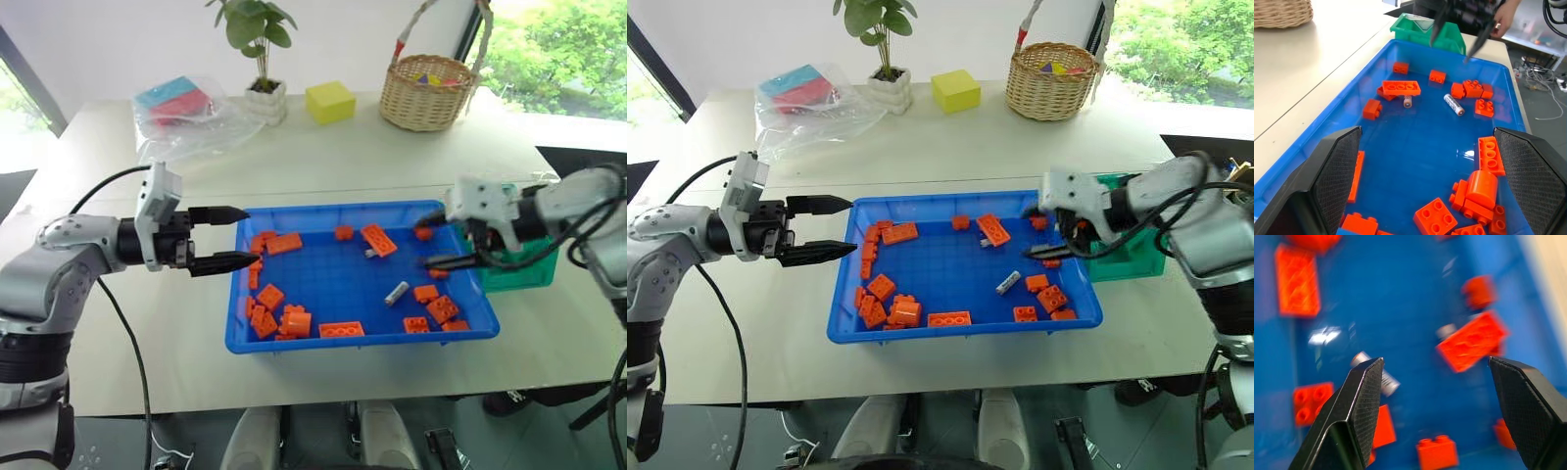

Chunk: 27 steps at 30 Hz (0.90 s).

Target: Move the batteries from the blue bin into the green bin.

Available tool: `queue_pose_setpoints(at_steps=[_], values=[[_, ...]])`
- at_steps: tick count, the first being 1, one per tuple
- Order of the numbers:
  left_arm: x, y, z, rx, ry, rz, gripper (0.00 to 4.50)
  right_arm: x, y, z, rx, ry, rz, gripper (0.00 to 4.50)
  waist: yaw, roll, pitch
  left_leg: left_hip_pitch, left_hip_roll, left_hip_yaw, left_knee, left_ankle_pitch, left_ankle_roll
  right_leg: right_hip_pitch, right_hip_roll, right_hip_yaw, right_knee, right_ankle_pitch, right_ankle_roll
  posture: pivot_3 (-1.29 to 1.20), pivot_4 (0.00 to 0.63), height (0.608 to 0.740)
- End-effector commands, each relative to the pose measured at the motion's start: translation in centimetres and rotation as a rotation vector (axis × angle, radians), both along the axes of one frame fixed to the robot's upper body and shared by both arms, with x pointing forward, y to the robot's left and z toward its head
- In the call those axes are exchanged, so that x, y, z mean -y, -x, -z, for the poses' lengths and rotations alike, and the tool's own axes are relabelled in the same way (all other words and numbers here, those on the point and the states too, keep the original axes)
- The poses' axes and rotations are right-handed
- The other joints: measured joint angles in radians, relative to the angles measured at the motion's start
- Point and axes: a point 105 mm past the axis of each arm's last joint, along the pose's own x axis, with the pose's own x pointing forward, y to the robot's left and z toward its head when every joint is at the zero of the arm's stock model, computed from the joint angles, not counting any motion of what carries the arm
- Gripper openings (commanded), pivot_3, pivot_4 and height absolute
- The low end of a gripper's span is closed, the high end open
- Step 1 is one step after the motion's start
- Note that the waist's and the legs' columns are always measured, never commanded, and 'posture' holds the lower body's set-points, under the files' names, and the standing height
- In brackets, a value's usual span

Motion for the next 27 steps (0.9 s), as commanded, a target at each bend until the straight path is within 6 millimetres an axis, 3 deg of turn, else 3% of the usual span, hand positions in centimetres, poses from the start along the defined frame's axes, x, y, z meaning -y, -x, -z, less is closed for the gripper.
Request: queue_pose_setpoints(at_steps=[1, 5, 10, 19, 22, 27], values=[[0.0, 0.7, -1.1, 0.061, 0.000, -0.004, 4.50, 0.3, -0.1, 1.2, -0.010, 0.098, -0.089, 3.50, 0.000, 0.000, 0.000, 0.000, 0.000, 0.000, 0.000, 0.000, 0.000, 0.000, 0.000, 0.000, 0.000, 0.000, 0.000, 0.00, 0.150, 0.702], [-0.3, 0.9, -1.2, 0.064, 0.001, -0.027, 4.50, 0.7, -0.6, 2.9, -0.013, 0.169, -0.139, 3.50, -0.001, 0.000, 0.000, 0.000, 0.000, 0.000, 0.000, 0.000, 0.000, 0.000, 0.000, 0.000, 0.000, 0.000, 0.000, 0.00, 0.150, 0.702], [-0.4, 1.2, -1.1, 0.065, 0.005, -0.041, 4.50, -0.2, -0.8, 4.5, -0.039, 0.149, -0.168, 3.50, -0.001, 0.000, 0.000, 0.000, 0.000, 0.000, 0.000, 0.000, 0.000, -0.001, 0.000, 0.000, 0.001, 0.000, 0.000, 0.00, 0.150, 0.702], [-0.3, 1.1, -1.2, 0.065, 0.009, -0.043, 4.50, -2.2, -1.1, 5.0, -0.021, 0.104, -0.188, 3.50, 0.000, 0.000, 0.000, 0.000, 0.000, 0.000, 0.000, 0.000, 0.000, 0.000, 0.000, 0.000, 0.001, 0.000, 0.000, 0.00, 0.150, 0.702], [-0.2, 0.9, -1.3, 0.069, 0.013, -0.039, 4.50, -2.1, -0.9, 5.1, -0.037, 0.099, -0.172, 2.67, 0.000, 0.000, 0.000, 0.000, 0.000, 0.000, 0.000, 0.000, 0.000, 0.000, 0.000, 0.000, 0.001, 0.000, 0.000, 0.00, 0.150, 0.702], [0.0, 0.7, -1.5, 0.071, 0.016, -0.032, 4.50, -2.2, -0.7, 4.5, -0.032, 0.067, -0.154, 0.14, 0.000, 0.000, 0.000, 0.000, 0.000, 0.000, 0.000, 0.000, 0.000, 0.000, 0.000, 0.000, 0.001, 0.000, 0.000, 0.00, 0.150, 0.702]])
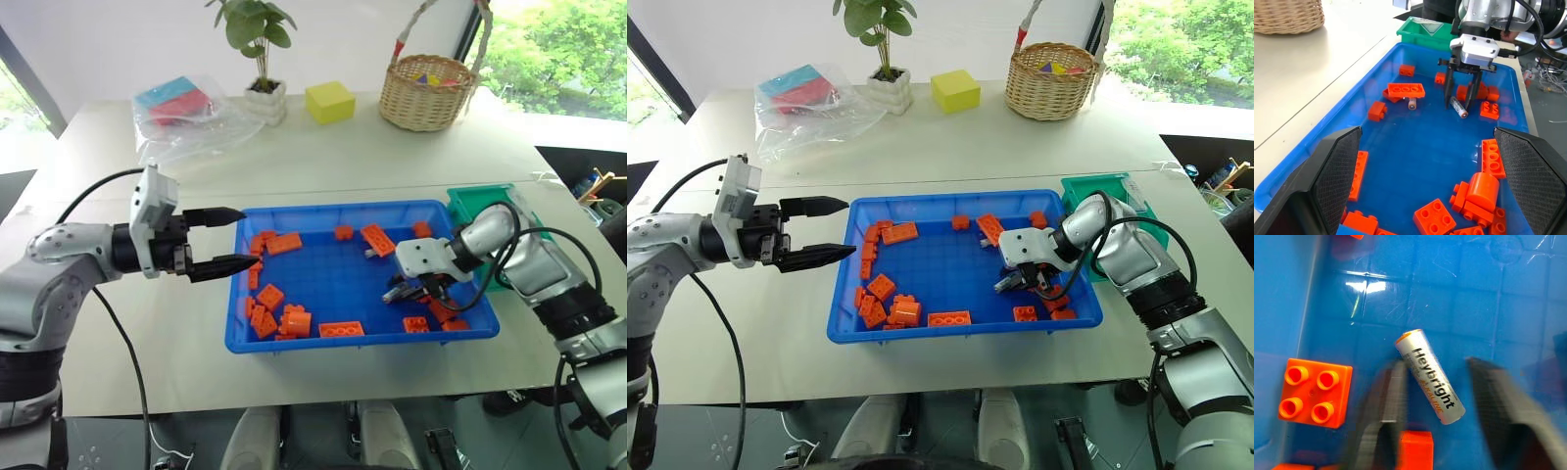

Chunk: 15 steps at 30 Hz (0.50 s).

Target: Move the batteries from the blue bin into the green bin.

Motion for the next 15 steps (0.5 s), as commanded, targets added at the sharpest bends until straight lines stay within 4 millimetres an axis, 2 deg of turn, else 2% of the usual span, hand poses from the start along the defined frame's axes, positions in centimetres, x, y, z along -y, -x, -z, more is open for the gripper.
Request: queue_pose_setpoints(at_steps=[1, 6, 8, 10, 12, 15], values=[[0.0, 0.0, -1.0, 0.039, 0.006, 0.013, 4.50, -0.4, -0.2, -1.8, 0.051, -0.058, 0.020, 0.01, 0.000, 0.000, 0.000, 0.000, 0.000, 0.000, 0.000, 0.000, 0.000, 0.000, 0.000, 0.000, 0.000, 0.000, 0.000, 0.00, 0.150, 0.702], [0.1, -0.1, -0.9, 0.037, 0.004, 0.022, 4.50, -1.2, -1.2, -6.0, 0.109, -0.247, 0.161, 0.01, -0.001, 0.000, 0.000, 0.000, 0.000, 0.000, 0.000, 0.000, 0.000, 0.000, 0.000, 0.000, 0.001, 0.000, 0.000, 0.00, 0.150, 0.702], [0.1, -0.1, -0.9, 0.037, 0.003, 0.024, 4.50, -0.3, -2.1, -8.1, 0.201, -0.302, 0.276, 0.01, 0.001, 0.000, 0.000, 0.000, 0.000, 0.000, 0.000, 0.000, 0.000, 0.000, 0.000, 0.000, 0.001, 0.000, 0.000, 0.00, 0.150, 0.702], [0.1, -0.1, -0.9, 0.037, 0.003, 0.026, 4.50, 1.6, -3.3, -10.3, 0.298, -0.356, 0.455, 0.01, 0.001, 0.000, 0.000, 0.000, 0.000, 0.000, 0.000, 0.000, 0.000, 0.000, 0.000, 0.000, 0.001, 0.000, 0.000, 0.00, 0.150, 0.702], [0.0, -0.1, -0.8, 0.037, 0.003, 0.026, 4.50, 4.2, -3.7, -11.7, 0.362, -0.376, 0.620, 0.01, 0.008, 0.000, 0.000, 0.000, 0.000, 0.000, 0.000, 0.000, 0.000, 0.000, -0.001, 0.000, 0.001, 0.000, 0.000, 0.00, 0.150, 0.702], [0.0, -0.2, -0.8, 0.037, 0.001, 0.030, 4.50, 7.9, -3.4, -12.3, 0.445, -0.329, 0.782, 0.01, 0.023, 0.000, 0.000, -0.001, -0.001, 0.000, 0.000, 0.000, 0.000, -0.001, -0.001, 0.000, 0.000, 0.000, 0.000, 0.00, 0.150, 0.702]])
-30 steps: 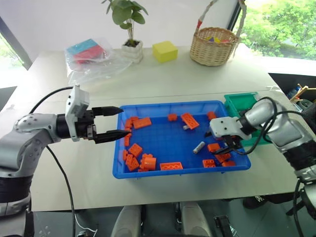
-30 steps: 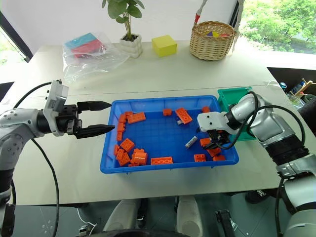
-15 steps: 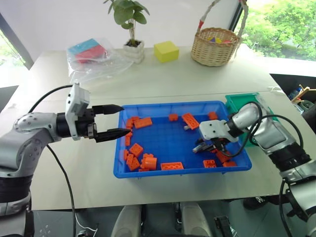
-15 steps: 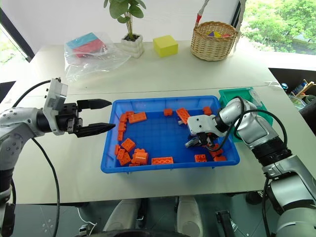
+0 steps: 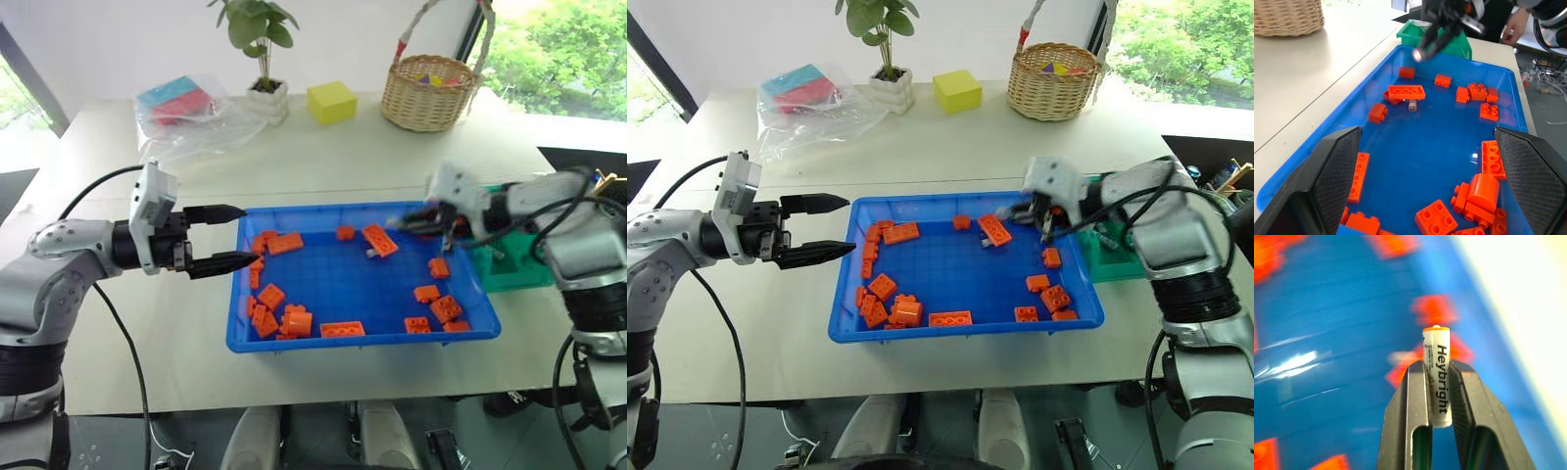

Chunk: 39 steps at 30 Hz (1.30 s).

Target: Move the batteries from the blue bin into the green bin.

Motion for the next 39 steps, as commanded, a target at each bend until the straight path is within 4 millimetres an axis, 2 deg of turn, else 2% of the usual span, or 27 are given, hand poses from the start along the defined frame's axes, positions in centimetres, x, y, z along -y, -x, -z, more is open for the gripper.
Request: queue_pose_setpoints(at_steps=[1, 4, 6, 8, 10, 12, 15, 17, 19, 22, 25, 28, 29, 34, 39], values=[[0.1, -0.1, -0.7, 0.038, -0.003, 0.012, 4.50, 4.6, 0.5, -2.0, 0.090, 0.019, 0.225, 0.01, 0.009, 0.000, 0.000, 0.000, 0.000, 0.000, 0.000, 0.000, 0.000, 0.000, 0.000, 0.000, 0.000, 0.000, 0.000, 0.00, 0.150, 0.702], [0.3, -0.2, -0.6, 0.037, -0.001, 0.026, 4.50, 8.5, 1.1, -1.7, 0.096, 0.026, 0.417, 0.01, 0.007, 0.000, 0.000, 0.000, 0.000, 0.001, 0.000, 0.000, 0.000, 0.000, 0.000, 0.000, 0.000, 0.000, 0.000, 0.00, 0.150, 0.702], [0.4, -0.4, -0.6, 0.038, 0.001, 0.033, 4.50, 9.9, 1.3, -1.4, 0.098, 0.033, 0.486, 0.01, 0.006, 0.000, 0.000, 0.000, 0.000, 0.002, 0.000, 0.000, 0.000, 0.000, 0.000, 0.000, 0.000, 0.000, 0.000, 0.00, 0.150, 0.702], [0.6, -0.6, -0.7, 0.043, 0.004, 0.041, 4.50, 10.4, 1.5, -0.7, 0.072, 0.011, 0.519, 0.01, 0.003, 0.000, 0.000, 0.000, 0.000, 0.004, 0.000, 0.000, 0.000, 0.000, 0.000, 0.002, 0.000, 0.000, 0.000, 0.00, 0.150, 0.702], [0.8, -0.7, -0.8, 0.047, 0.005, 0.048, 4.50, 10.3, 1.7, 0.1, 0.049, -0.018, 0.531, 1.11, -0.001, 0.000, 0.000, 0.001, 0.001, 0.008, 0.000, 0.000, 0.000, 0.000, 0.000, 0.003, 0.001, 0.000, 0.000, 0.00, 0.150, 0.702], [0.8, -0.9, -0.8, 0.051, 0.006, 0.051, 4.50, 9.9, 1.6, 0.5, 0.052, -0.006, 0.526, 2.01, -0.003, 0.000, 0.000, 0.002, 0.001, 0.009, 0.000, 0.000, 0.001, 0.000, 0.001, 0.004, 0.001, 0.000, 0.000, 0.00, 0.150, 0.702], [0.9, -1.1, -0.9, 0.056, 0.007, 0.053, 4.50, 9.1, 1.5, 0.4, 0.053, -0.036, 0.514, 3.48, -0.005, 0.000, 0.000, 0.002, 0.001, 0.010, 0.000, 0.000, 0.001, 0.000, 0.001, 0.005, 0.001, 0.000, 0.000, 0.00, 0.150, 0.702], [0.9, -1.1, -0.9, 0.057, 0.007, 0.053, 4.50, 8.4, 1.2, -0.1, 0.061, -0.082, 0.509, 3.48, -0.005, 0.000, 0.000, 0.002, 0.001, 0.010, 0.000, 0.000, 0.001, 0.000, 0.001, 0.005, 0.001, 0.000, 0.000, 0.00, 0.150, 0.702], [0.8, -1.0, -0.9, 0.056, 0.006, 0.053, 4.50, 6.7, 0.8, -1.0, 0.069, -0.150, 0.488, 3.48, -0.006, 0.000, 0.000, 0.003, 0.001, 0.010, 0.000, 0.000, 0.001, 0.000, 0.001, 0.005, 0.001, 0.000, 0.000, 0.00, 0.150, 0.702], [0.7, -0.9, -0.8, 0.055, 0.004, 0.049, 4.50, 3.1, 0.4, -1.7, 0.051, -0.267, 0.438, 3.48, -0.016, 0.000, 0.000, 0.003, 0.001, 0.009, 0.000, 0.000, 0.001, 0.000, 0.001, 0.006, 0.002, 0.000, 0.000, 0.00, 0.150, 0.702], [0.6, -0.8, -0.8, 0.054, 0.005, 0.043, 4.50, -1.0, 0.2, -1.3, -0.001, -0.366, 0.387, 3.48, -0.020, 0.000, 0.000, 0.004, 0.002, 0.007, -0.001, 0.000, 0.001, 0.000, 0.002, 0.006, 0.002, 0.000, 0.000, 0.00, 0.150, 0.702], [0.6, -0.7, -0.7, 0.053, 0.005, 0.040, 4.50, -3.8, -0.1, 0.2, -0.054, -0.403, 0.388, 3.48, -0.017, 0.000, 0.000, 0.004, 0.002, 0.007, -0.001, 0.000, 0.001, -0.001, 0.002, 0.007, 0.003, 0.000, 0.000, 0.00, 0.150, 0.702], [0.7, -0.7, -0.7, 0.052, 0.005, 0.039, 4.50, -4.7, -0.2, 1.3, -0.092, -0.410, 0.394, 3.48, -0.015, 0.000, 0.000, 0.003, 0.002, 0.007, -0.001, 0.000, 0.001, -0.001, 0.002, 0.007, 0.003, 0.000, 0.000, 0.00, 0.150, 0.702], [0.5, -0.6, -0.8, 0.053, 0.005, 0.031, 4.50, -6.4, -0.4, 4.6, -0.184, -0.400, 0.444, 3.48, -0.014, -0.001, 0.000, 0.003, 0.000, 0.007, 0.000, 0.000, 0.001, -0.001, 0.001, 0.007, 0.003, 0.000, 0.000, 0.00, 0.150, 0.702], [0.4, -0.6, -0.9, 0.053, 0.005, 0.025, 4.50, -6.8, -0.6, 6.3, -0.217, -0.381, 0.460, 3.48, -0.019, -0.001, 0.000, 0.004, 0.001, 0.008, -0.001, 0.000, 0.001, -0.001, 0.002, 0.007, 0.003, 0.000, 0.000, 0.00, 0.150, 0.702]])
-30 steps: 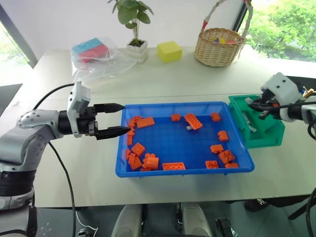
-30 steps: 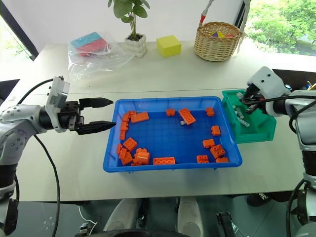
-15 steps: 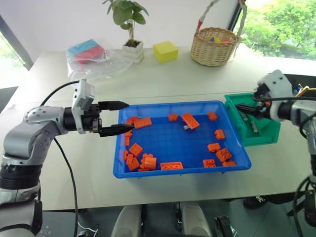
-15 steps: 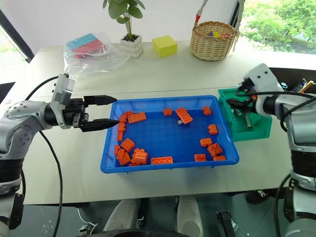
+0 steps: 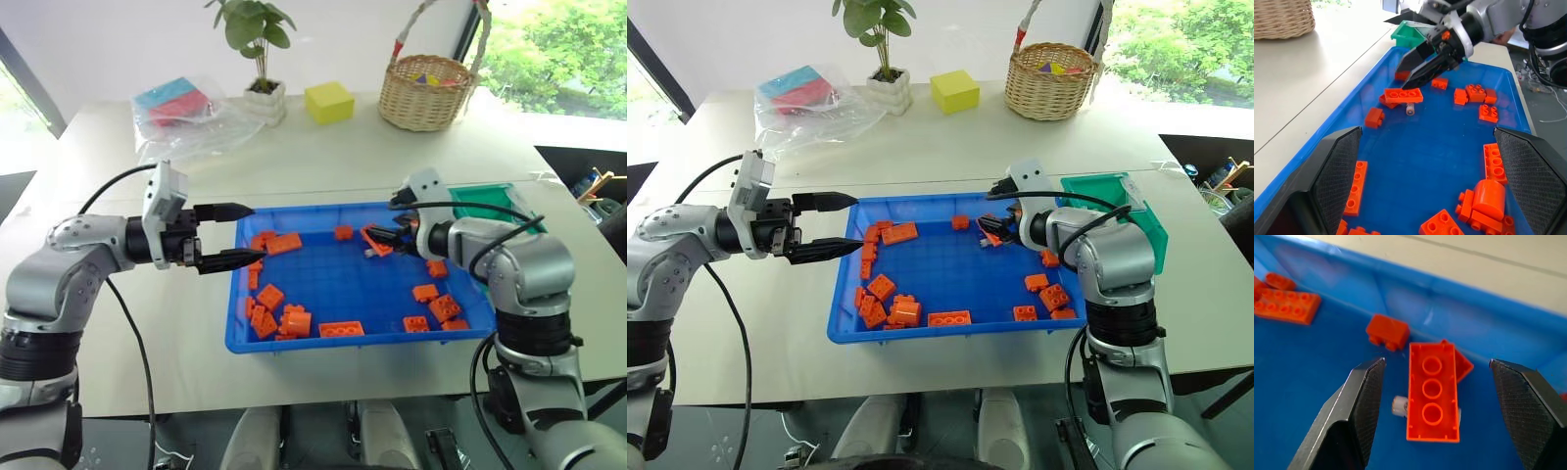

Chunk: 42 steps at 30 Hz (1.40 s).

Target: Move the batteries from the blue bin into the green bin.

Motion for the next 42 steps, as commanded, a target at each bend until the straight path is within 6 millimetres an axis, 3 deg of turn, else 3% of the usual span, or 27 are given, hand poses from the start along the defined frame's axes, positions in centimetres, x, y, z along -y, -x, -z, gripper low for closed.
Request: queue_pose_setpoints(at_steps=[1, 10, 13, 16, 19, 22, 25, 29, 32, 35, 42], values=[[-0.3, 0.4, -1.2, 0.052, 0.001, -0.004, 4.50, -0.2, -0.4, -0.1, 0.025, 0.007, 0.007, 3.48, -0.001, 0.000, 0.000, 0.000, 0.000, 0.000, 0.000, 0.000, 0.000, 0.000, 0.000, 0.000, 0.000, 0.000, 0.000, 0.00, 0.150, 0.702], [-0.2, 0.5, -1.2, 0.055, 0.002, -0.004, 4.50, -1.0, -0.9, 1.5, 0.008, 0.014, -0.010, 3.48, -0.002, 0.000, 0.000, 0.001, 0.000, 0.001, -0.001, 0.000, 0.000, 0.000, 0.001, 0.000, 0.000, 0.000, 0.000, 0.00, 0.150, 0.702], [-0.1, 0.5, -1.3, 0.057, 0.006, -0.006, 4.50, -0.8, -1.0, 2.0, 0.015, 0.038, -0.011, 2.65, -0.001, 0.000, 0.000, 0.001, 0.000, 0.001, -0.001, 0.000, 0.000, 0.000, 0.001, 0.000, 0.000, 0.000, 0.000, 0.00, 0.150, 0.702], [-0.1, 0.5, -1.3, 0.057, 0.006, -0.006, 4.50, -0.9, -1.1, 1.5, 0.045, 0.048, -0.024, 1.20, -0.001, 0.000, 0.000, 0.001, 0.000, 0.001, 0.000, 0.000, 0.000, 0.000, 0.001, 0.000, 0.000, 0.000, 0.000, 0.00, 0.150, 0.702], [-0.1, 0.5, -1.2, 0.055, 0.008, -0.007, 4.50, -2.2, -1.0, -0.2, 0.104, 0.013, -0.079, 1.22, -0.001, 0.000, 0.000, 0.001, 0.000, 0.001, 0.000, 0.000, 0.000, 0.000, 0.001, 0.000, 0.000, 0.000, 0.000, 0.00, 0.150, 0.702], [0.0, 0.5, -1.1, 0.054, 0.010, -0.005, 4.50, -5.7, 0.8, -1.0, 0.144, 0.004, -0.279, 1.22, -0.004, 0.000, 0.000, 0.001, 0.001, 0.001, -0.001, 0.000, 0.000, 0.000, 0.001, 0.000, 0.000, 0.000, 0.000, 0.00, 0.150, 0.702], [0.0, 0.4, -1.2, 0.055, 0.012, -0.003, 4.50, -8.1, 2.6, 0.4, 0.096, 0.018, -0.429, 1.22, -0.006, 0.000, 0.000, 0.001, 0.002, 0.001, -0.001, 0.000, 0.001, 0.000, 0.002, 0.001, 0.000, 0.000, 0.000, 0.00, 0.150, 0.702], [0.1, 0.3, -1.2, 0.057, 0.013, 0.000, 4.50, -9.5, 3.3, 2.4, 0.031, 0.036, -0.513, 1.22, 0.000, 0.000, 0.000, 0.002, 0.001, 0.001, -0.001, -0.001, 0.001, 0.000, 0.002, 0.001, 0.000, 0.000, 0.000, 0.00, 0.150, 0.702], [0.1, 0.3, -1.3, 0.058, 0.012, 0.001, 4.50, -9.8, 2.9, 3.1, 0.015, 0.044, -0.522, 2.69, 0.001, -0.001, 0.000, 0.002, 0.001, 0.001, 0.000, -0.001, 0.001, 0.001, 0.002, 0.001, -0.001, 0.000, 0.000, 0.00, 0.150, 0.702], [0.0, 0.3, -1.4, 0.061, 0.012, -0.001, 4.50, -8.8, 2.0, 2.9, 0.045, 0.111, -0.522, 4.14, -0.001, 0.000, 0.000, 0.002, 0.001, 0.001, 0.000, -0.001, 0.001, 0.001, 0.002, 0.001, -0.001, 0.000, 0.000, 0.00, 0.150, 0.702], [-0.2, 0.3, -1.4, 0.065, 0.007, -0.010, 4.50, -2.0, 1.6, -0.2, 0.083, 0.236, -0.577, 4.14, 0.002, -0.001, 0.000, 0.002, 0.001, 0.001, 0.000, -0.001, 0.001, 0.002, 0.001, 0.001, -0.002, 0.000, 0.000, 0.00, 0.150, 0.702]])
